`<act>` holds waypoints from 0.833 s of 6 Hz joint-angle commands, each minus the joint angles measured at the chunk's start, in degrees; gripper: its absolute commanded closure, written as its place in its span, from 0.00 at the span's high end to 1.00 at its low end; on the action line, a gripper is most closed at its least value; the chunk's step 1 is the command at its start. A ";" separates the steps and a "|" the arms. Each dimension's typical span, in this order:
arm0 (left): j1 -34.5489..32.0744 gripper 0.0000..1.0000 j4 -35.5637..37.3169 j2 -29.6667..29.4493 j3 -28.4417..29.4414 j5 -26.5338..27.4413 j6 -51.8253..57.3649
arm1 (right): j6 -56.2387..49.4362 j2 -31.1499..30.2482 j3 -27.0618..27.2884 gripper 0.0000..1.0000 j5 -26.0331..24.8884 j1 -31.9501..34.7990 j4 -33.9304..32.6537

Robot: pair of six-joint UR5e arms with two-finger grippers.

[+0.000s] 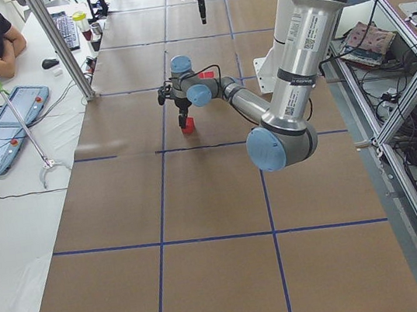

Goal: Form red blocks into L shape at center
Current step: 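Move the left gripper to the remaining red cube and grasp it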

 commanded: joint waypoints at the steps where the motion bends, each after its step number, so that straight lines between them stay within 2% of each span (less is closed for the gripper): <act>1: 0.14 0.97 -1.01 -0.17 1.94 -0.02 -0.14 | 0.00 0.11 0.09 1.00 0.09 0.00 0.00; 2: 0.41 0.78 -1.02 -0.35 2.04 0.06 -0.66 | 0.00 0.12 0.09 1.00 0.09 0.00 0.00; 3: 0.49 0.19 -1.10 -0.35 2.04 0.06 -0.49 | 0.00 0.12 0.09 1.00 0.09 0.00 0.00; 4: 0.50 0.00 -0.84 -0.87 1.17 -0.11 -0.41 | 0.00 0.12 0.17 1.00 0.09 0.00 0.00; 5: -0.11 0.00 -0.23 -1.66 -0.84 -1.16 -2.32 | 0.00 0.03 0.18 1.00 0.09 0.00 0.00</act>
